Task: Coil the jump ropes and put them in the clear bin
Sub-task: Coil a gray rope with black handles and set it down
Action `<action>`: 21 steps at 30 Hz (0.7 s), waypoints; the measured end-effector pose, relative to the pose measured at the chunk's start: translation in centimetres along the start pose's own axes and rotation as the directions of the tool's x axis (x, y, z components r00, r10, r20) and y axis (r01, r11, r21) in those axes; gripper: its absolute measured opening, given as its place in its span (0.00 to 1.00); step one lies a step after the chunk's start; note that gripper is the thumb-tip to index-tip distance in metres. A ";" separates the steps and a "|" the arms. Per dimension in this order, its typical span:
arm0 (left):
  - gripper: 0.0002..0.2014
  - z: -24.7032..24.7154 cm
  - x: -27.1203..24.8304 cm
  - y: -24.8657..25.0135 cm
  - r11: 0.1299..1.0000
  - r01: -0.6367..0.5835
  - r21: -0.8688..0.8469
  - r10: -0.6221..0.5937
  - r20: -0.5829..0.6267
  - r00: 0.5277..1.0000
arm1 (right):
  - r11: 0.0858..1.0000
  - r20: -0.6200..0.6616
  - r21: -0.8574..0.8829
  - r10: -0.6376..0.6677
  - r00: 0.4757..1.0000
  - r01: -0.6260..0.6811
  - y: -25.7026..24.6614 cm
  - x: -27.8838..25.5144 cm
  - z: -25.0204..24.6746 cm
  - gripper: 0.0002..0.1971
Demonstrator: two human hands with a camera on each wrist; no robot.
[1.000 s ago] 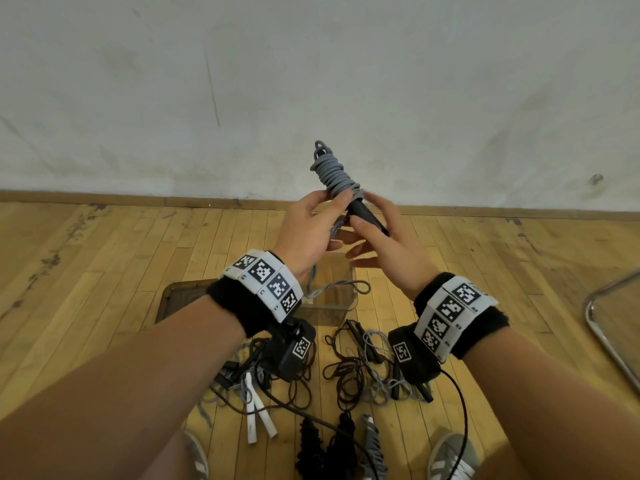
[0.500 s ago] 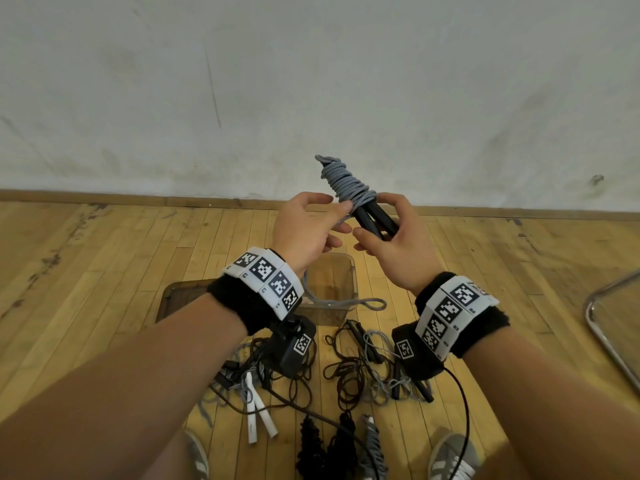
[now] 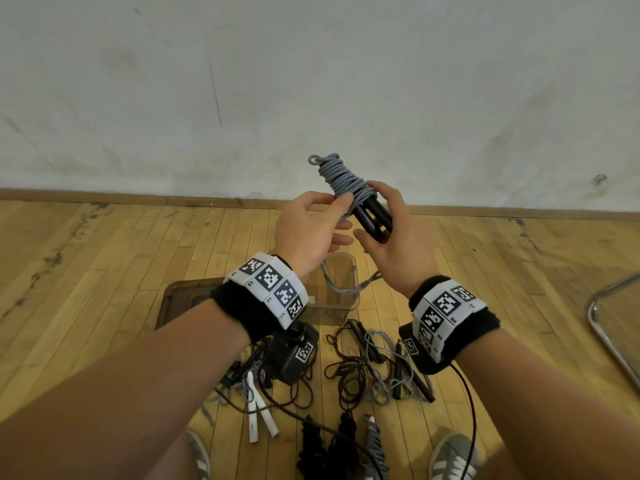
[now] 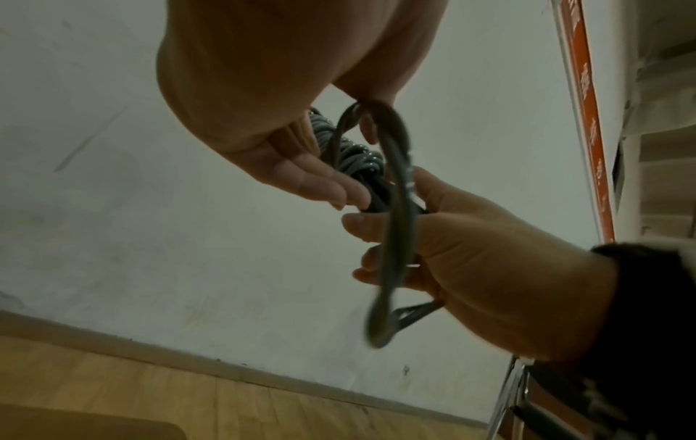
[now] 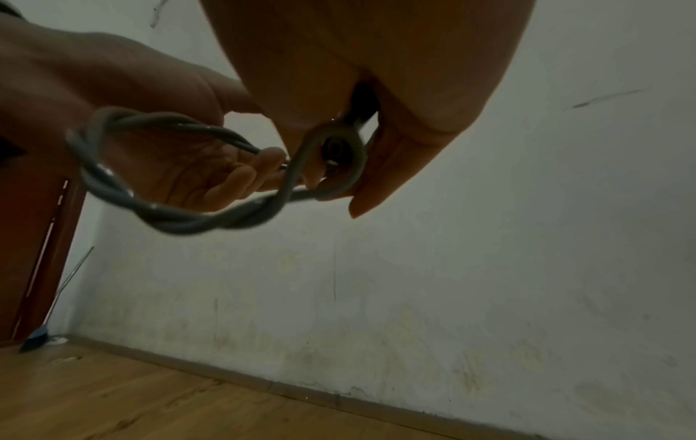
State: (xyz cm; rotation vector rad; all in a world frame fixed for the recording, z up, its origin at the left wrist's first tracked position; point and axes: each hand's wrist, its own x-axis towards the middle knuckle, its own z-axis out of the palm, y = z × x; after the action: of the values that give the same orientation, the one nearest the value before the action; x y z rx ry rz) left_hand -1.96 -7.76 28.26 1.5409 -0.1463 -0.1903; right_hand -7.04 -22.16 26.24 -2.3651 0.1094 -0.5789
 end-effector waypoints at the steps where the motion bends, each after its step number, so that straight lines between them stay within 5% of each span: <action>1: 0.14 0.0 0.0 0.0 1.000 0.016 -0.020 -0.016 0.000 1.000 | 0.999 0.020 0.029 -0.025 0.999 0.024 -0.1 -0.1 0.0 0.36; 13: 0.20 -0.6 0.3 0.0 0.998 0.055 -0.022 -0.054 0.056 0.997 | 0.904 0.200 0.420 -0.003 0.980 -0.083 -0.9 -0.5 0.4 0.19; 17: 0.18 -0.6 0.3 0.0 0.999 0.035 -0.022 -0.033 0.107 0.994 | 0.827 0.221 0.520 0.111 0.969 -0.213 -0.8 -0.2 0.1 0.21; 21: 0.19 -0.6 0.4 -0.1 1.000 0.028 0.004 -0.028 0.140 0.990 | 0.879 0.203 0.445 0.089 0.975 -0.173 -0.3 0.0 0.2 0.25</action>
State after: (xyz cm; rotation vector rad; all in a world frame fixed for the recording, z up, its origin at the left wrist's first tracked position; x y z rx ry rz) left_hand -1.40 -7.29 28.08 1.5317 -0.2362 -0.3213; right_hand -7.01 -21.77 26.31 -1.9130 0.0448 -0.2851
